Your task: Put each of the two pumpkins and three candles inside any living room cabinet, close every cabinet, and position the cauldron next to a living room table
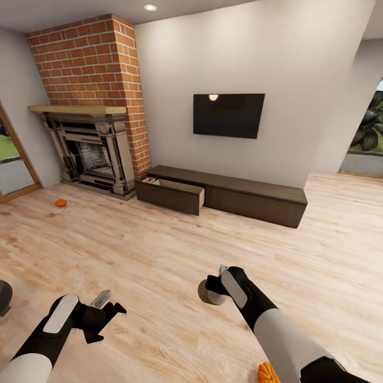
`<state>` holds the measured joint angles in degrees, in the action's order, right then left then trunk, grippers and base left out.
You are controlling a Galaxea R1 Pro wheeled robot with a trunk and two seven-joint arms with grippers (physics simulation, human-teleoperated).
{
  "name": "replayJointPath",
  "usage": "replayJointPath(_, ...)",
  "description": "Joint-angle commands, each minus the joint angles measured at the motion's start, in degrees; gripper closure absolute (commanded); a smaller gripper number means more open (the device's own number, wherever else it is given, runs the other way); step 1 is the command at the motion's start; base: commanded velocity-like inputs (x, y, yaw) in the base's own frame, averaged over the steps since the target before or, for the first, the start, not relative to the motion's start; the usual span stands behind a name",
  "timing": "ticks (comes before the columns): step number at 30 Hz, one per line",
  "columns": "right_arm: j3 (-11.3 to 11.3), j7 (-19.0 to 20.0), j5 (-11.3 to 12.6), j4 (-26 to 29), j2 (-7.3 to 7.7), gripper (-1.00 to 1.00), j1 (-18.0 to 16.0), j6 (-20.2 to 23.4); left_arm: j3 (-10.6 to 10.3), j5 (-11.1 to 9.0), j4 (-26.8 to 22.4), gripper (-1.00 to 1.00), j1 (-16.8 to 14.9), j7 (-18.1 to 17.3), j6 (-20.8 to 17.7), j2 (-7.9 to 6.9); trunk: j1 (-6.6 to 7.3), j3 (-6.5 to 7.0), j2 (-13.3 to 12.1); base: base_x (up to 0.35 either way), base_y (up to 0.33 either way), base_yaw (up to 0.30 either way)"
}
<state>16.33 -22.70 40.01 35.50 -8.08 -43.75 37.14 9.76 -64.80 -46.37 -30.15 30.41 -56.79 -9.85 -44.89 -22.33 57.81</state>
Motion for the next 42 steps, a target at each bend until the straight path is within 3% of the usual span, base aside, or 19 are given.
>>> replayJointPath(1,0.01,0.01,-0.01,0.01,0.00,1.00,0.02,-0.04,0.00,-0.01,-0.01,-1.00,0.00,0.00,0.01,0.00,0.00,0.00,0.00,0.267,0.005,0.001)
replayJointPath(5,0.07,0.12,0.02,0.01,0.04,1.00,0.18,-1.05,0.00,0.02,0.02,-1.00,0.00,0.00,-0.01,0.00,0.00,0.00,0.00,0.267,0.002,0.000)
replayJointPath(12,4.55,0.20,0.12,0.01,0.00,1.00,0.16,-3.12,0.00,0.03,0.03,-1.00,0.00,-0.07,-0.07,-0.15,0.00,0.00,0.00,0.267,0.015,0.000)
replayJointPath(42,4.81,0.11,0.24,0.01,0.00,1.00,0.16,-3.30,0.00,0.03,0.05,-1.00,0.00,-0.05,-0.07,-0.13,0.00,0.00,0.00,0.261,0.140,0.065)
